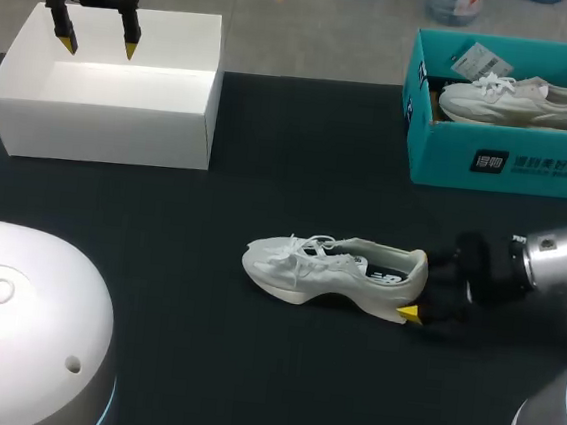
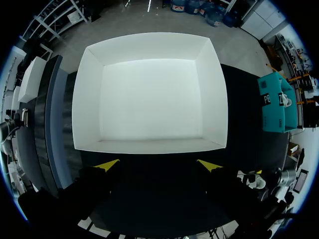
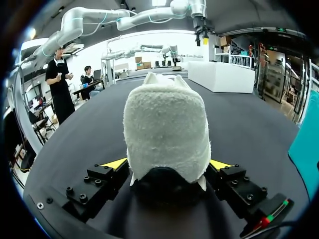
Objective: Take the shoe out of the shoebox, open the shoe tongue, remove and reinsert the insole, then place the shoe into the shoebox
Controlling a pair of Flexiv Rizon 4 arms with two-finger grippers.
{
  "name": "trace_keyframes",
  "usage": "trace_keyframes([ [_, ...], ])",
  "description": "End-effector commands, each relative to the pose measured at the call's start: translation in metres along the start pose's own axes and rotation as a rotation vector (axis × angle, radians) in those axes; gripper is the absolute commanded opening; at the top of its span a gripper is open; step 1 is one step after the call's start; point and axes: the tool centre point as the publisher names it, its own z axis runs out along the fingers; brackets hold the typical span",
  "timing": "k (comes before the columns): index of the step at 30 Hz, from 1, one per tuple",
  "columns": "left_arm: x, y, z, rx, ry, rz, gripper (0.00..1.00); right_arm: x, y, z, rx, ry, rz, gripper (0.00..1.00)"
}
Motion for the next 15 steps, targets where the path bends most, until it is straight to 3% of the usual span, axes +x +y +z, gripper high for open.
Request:
trace_keyframes([
  [1, 0.000, 0.000, 0.000, 0.000, -0.001, 0.000, 1.00, -0.006, -0.003, 0.006, 0.003, 0.007, -0.001, 1.00],
  [15, 0.000, 0.000, 0.000, 0.000, -0.001, 0.000, 1.00, -0.020, -0.009, 0.002, 0.013, 0.024, -0.019, 1.00],
])
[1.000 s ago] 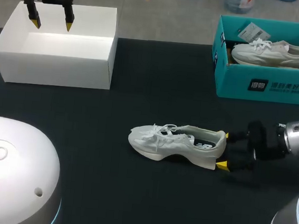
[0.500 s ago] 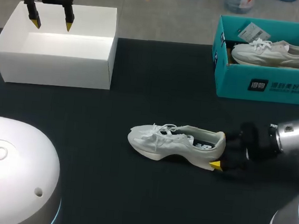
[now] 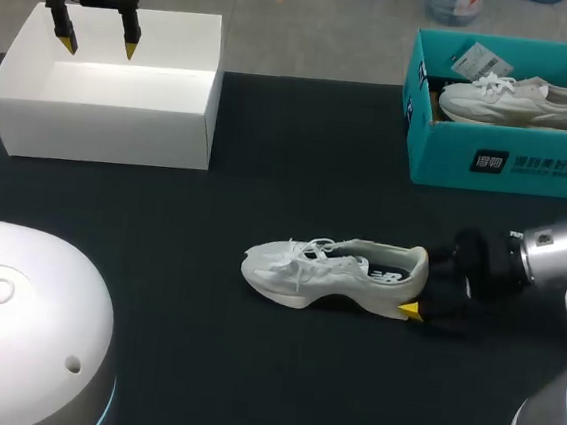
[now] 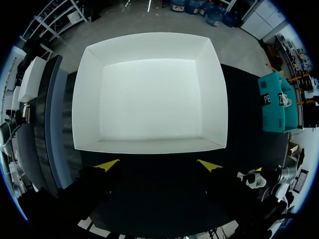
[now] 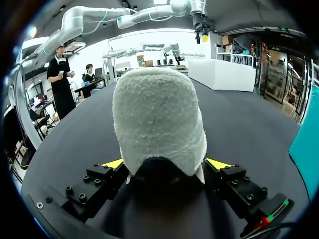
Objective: Take the shoe out of the shoebox, open the shoe tongue, remove and reinsert the insole, then place the shoe into the shoebox
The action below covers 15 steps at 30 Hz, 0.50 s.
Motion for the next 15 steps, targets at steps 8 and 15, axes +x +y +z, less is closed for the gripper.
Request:
trace_keyframes([
  [8, 0.0001, 0.0005, 0.0000, 0.000, -0.001, 0.000, 1.00, -0.0071, -0.0023, 0.0010, -0.027, 0.016, -0.019, 0.56],
  [15, 0.0001, 0.0005, 0.0000, 0.000, -0.001, 0.000, 1.00, -0.0040, -0.0061, 0.0040, -0.049, 0.017, -0.014, 0.00],
])
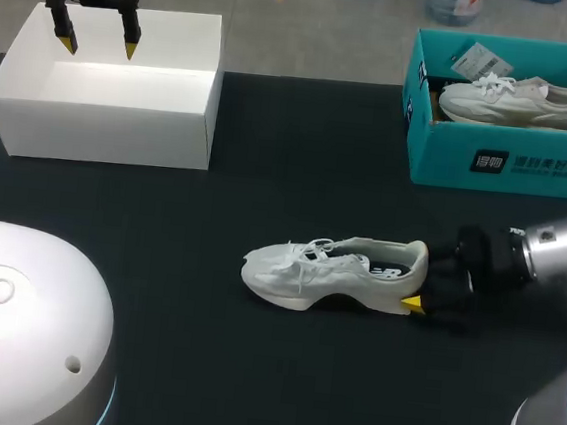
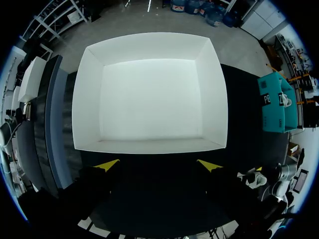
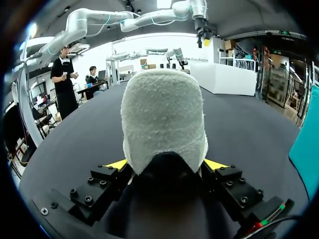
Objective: Take the shoe out of the shoebox, open the shoe tongue, remove and reinsert the insole, then place the shoe into the shoebox
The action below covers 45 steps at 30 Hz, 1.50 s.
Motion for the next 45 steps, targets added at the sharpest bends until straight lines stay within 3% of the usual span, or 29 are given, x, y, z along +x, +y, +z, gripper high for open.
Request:
trace_keyframes([
  [1, 0.000, 0.000, 0.000, 0.000, -0.001, 0.000, 1.00, 0.002, -0.006, 0.004, -0.005, -0.005, 0.003, 0.00],
  [40, 0.000, 0.000, 0.000, 0.000, -0.001, 0.000, 1.00, 0.009, -0.007, 0.004, -0.009, -0.036, 0.027, 0.00],
  [41, 0.001, 0.003, -0.004, -0.020, 0.010, -0.001, 1.00, 0.009, -0.007, 0.004, -0.009, -0.036, 0.027, 0.00],
  [43, 0.005, 0.014, -0.012, 0.034, -0.016, -0.034, 1.00, 0.009, -0.007, 0.004, -0.009, -0.036, 0.027, 0.00],
  [45, 0.011, 0.024, -0.016, -0.007, -0.002, -0.076, 1.00, 0.009, -0.007, 0.004, -0.009, -0.036, 0.027, 0.00],
])
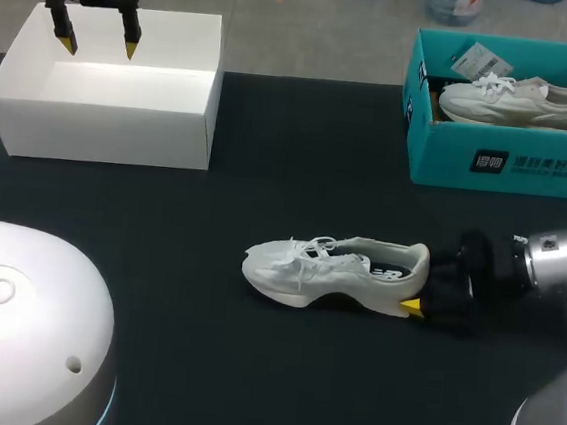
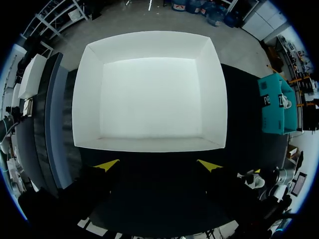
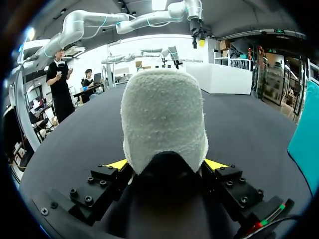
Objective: Take the shoe out of the shoebox, open the shoe tongue, remove and reinsert the insole, then place the shoe into the shoebox
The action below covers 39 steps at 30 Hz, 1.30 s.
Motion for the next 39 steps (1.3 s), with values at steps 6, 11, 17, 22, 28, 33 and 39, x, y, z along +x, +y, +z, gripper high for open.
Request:
trace_keyframes([
  [6, 0.037, 0.071, -0.003, 0.026, 0.039, -0.025, 1.00, 0.004, -0.005, 0.003, 0.003, -0.002, 0.001, 0.00],
  [11, 0.071, 0.116, 0.007, 0.059, 0.049, 0.057, 1.00, 0.004, -0.005, 0.003, 0.003, -0.002, 0.001, 0.00],
  [17, 0.112, 0.165, 0.007, 0.099, 0.069, 0.138, 1.00, 0.004, -0.005, 0.003, 0.003, -0.002, 0.001, 0.00],
  [22, 0.145, 0.210, 0.004, 0.174, 0.091, 0.193, 1.00, 0.004, -0.005, 0.003, 0.003, -0.002, 0.001, 0.00],
  [28, 0.151, 0.219, 0.005, 0.197, 0.090, 0.198, 1.00, 0.004, -0.005, 0.003, 0.003, -0.002, 0.001, 0.00],
  [33, 0.151, 0.219, 0.005, 0.197, 0.090, 0.198, 1.00, 0.004, -0.005, 0.003, 0.003, -0.002, 0.001, 0.00],
  [39, 0.151, 0.219, 0.005, 0.197, 0.090, 0.198, 1.00, 0.004, -0.005, 0.003, 0.003, -0.002, 0.001, 0.00],
])
